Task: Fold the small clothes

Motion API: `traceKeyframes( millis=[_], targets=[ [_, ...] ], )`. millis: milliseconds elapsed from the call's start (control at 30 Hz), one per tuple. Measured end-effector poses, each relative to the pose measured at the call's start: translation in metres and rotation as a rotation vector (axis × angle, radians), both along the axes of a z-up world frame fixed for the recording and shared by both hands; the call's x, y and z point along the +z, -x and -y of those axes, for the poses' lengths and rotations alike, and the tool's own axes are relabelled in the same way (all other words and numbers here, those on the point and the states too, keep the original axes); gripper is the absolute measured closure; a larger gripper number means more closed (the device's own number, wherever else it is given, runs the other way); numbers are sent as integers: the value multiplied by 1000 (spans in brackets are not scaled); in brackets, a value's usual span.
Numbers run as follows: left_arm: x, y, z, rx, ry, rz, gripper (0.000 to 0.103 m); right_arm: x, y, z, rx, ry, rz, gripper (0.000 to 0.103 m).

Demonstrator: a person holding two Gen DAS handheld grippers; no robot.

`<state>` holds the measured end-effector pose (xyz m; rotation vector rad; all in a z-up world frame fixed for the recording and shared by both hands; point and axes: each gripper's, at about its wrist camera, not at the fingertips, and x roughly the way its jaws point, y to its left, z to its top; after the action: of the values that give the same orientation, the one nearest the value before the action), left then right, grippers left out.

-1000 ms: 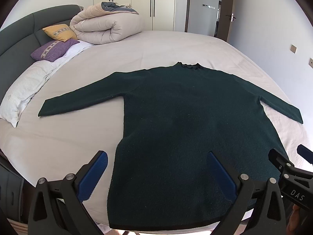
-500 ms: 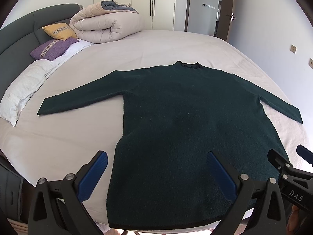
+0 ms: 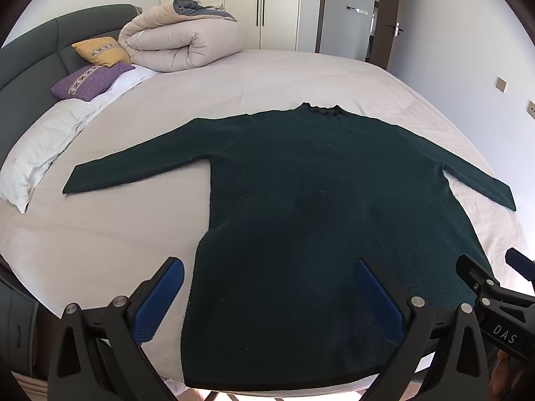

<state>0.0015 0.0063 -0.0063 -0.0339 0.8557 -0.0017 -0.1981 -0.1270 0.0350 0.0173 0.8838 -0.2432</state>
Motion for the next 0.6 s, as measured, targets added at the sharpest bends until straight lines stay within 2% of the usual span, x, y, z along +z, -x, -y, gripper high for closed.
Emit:
traceKeyframes(
  millis=[600],
  targets=[
    [-1,0,0,0,6,-1,0,0,1,-1,2,1,-1,0]
  ],
)
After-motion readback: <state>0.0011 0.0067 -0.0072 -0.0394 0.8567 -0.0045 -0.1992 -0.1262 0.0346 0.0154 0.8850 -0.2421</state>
